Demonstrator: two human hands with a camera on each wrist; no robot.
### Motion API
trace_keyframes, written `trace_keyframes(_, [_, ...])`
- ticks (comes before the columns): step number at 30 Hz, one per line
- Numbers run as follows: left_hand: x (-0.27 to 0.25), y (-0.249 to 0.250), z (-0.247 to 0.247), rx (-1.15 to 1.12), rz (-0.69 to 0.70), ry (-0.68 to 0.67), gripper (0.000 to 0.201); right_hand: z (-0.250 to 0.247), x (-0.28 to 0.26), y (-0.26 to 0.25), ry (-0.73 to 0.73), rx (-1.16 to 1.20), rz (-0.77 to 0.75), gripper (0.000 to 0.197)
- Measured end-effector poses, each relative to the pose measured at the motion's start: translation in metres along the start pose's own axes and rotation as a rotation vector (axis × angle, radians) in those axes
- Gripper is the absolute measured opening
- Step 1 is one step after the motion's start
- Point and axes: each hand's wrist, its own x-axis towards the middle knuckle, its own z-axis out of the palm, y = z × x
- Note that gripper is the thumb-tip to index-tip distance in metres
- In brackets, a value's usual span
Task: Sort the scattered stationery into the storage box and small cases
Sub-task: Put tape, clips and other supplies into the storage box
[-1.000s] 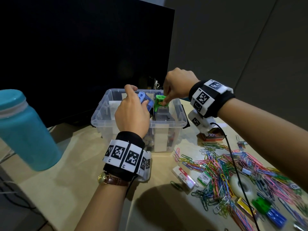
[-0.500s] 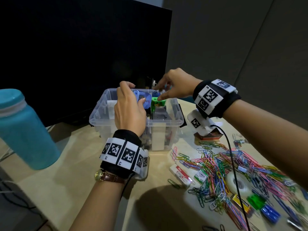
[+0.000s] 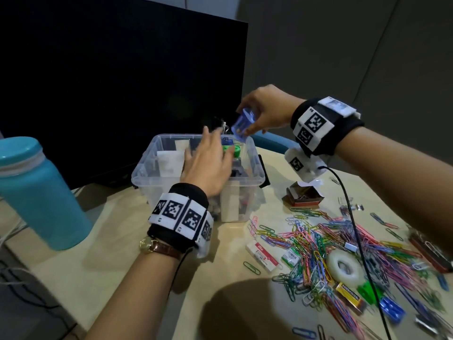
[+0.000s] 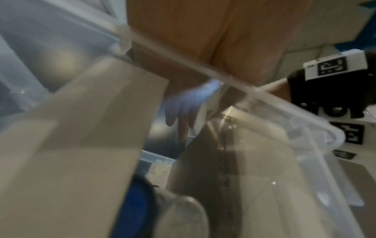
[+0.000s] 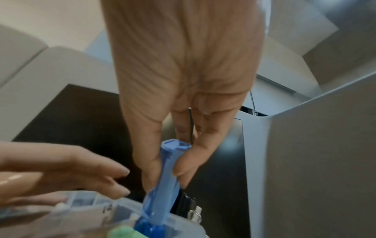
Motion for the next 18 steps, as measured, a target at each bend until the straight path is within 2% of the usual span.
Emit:
trace_keyframes(2, [0.000, 0.002, 0.001, 0.222, 0.066, -0.150, 0.053, 0.004, 0.004, 0.007, -0.006, -0.012, 0.053, 0.043])
trace_keyframes(7, [0.007, 0.000, 0.003, 0.385, 0.059, -0.347, 0.060, 0.010, 0.013, 0.002, -0.108, 0.012, 0.115, 0.051])
trace_keyframes(12, [0.006, 0.004, 0.004, 0.385, 0.006, -0.311, 0.062, 0.005, 0.019, -0.009, -0.109, -0.119, 0.126, 0.038])
trace_keyframes(18, [0.002, 0.007, 0.001, 0.385, 0.002, -0.307, 0.062, 0.021, 0.020, -0.021, -0.252, -0.189, 0.180, 0.045])
